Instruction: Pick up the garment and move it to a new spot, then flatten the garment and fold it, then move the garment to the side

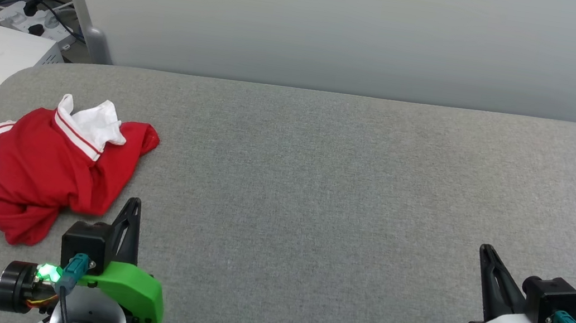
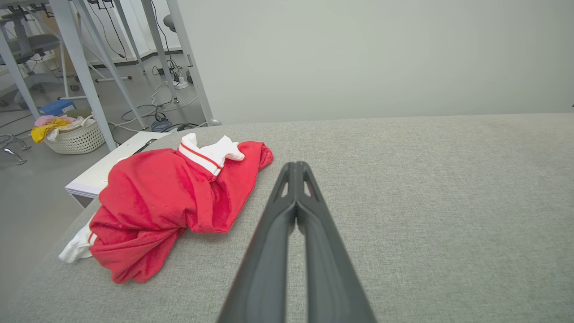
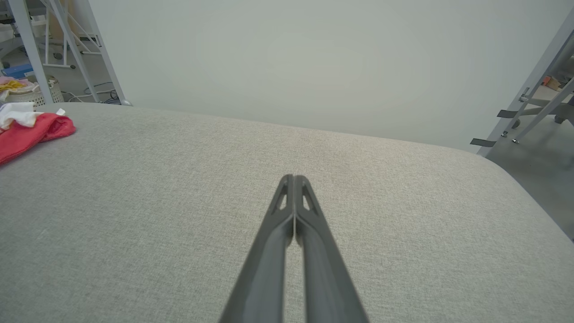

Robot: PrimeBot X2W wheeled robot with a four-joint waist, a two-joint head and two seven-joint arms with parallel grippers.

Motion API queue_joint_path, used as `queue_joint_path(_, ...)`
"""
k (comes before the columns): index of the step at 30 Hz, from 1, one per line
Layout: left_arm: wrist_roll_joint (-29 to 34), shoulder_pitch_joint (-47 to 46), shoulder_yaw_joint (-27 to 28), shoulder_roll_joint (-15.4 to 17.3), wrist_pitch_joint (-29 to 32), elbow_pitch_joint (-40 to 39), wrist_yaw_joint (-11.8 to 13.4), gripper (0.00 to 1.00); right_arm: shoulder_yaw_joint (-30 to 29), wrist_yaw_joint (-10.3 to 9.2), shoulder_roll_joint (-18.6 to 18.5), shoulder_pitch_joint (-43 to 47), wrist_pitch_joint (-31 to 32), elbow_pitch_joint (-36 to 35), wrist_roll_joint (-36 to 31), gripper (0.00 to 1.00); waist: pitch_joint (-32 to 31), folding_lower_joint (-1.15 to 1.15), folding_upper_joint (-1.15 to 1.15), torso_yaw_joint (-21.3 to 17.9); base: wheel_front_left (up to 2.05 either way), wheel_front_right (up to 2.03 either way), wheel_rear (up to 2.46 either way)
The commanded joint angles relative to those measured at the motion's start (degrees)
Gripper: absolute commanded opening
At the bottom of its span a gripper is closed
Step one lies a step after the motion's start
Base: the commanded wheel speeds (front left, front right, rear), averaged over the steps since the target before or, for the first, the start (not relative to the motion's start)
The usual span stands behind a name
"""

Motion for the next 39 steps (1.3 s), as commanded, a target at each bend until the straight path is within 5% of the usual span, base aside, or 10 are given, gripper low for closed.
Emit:
queue_joint_path(1,0.6,-1.0,0.0,-0.2,0.0,-0.1,-0.2,0.0,0.0,-0.04,0.0,-0.9,0.2,0.1,-0.5,0.0,0.0,0.0,0.0,0.0,0.0,0.0,0.0)
queue_joint_path(14,0.6,-1.0,0.0,-0.2,0.0,-0.1,-0.2,0.0,0.0,-0.04,0.0,-0.9,0.2,0.1,-0.5,0.0,0.0,0.0,0.0,0.0,0.0,0.0,0.0)
queue_joint_path(15,0.0,0.0,0.0,0.0,0.0,0.0,0.0,1.0,0.0,0.0,0.0,0.0,0.0,0.0,0.0,1.0,0.0,0.0,0.0,0.0,0.0,0.0,0.0)
queue_joint_path(39,-0.9,0.1,-1.1,0.0,-2.5,-0.7,2.2,1.0,-1.1,-0.01,0.0,0.0,-2.5,-1.9,2.8,1.0,0.1,0.0,0.0,0.2,0.0,0.0,0.0)
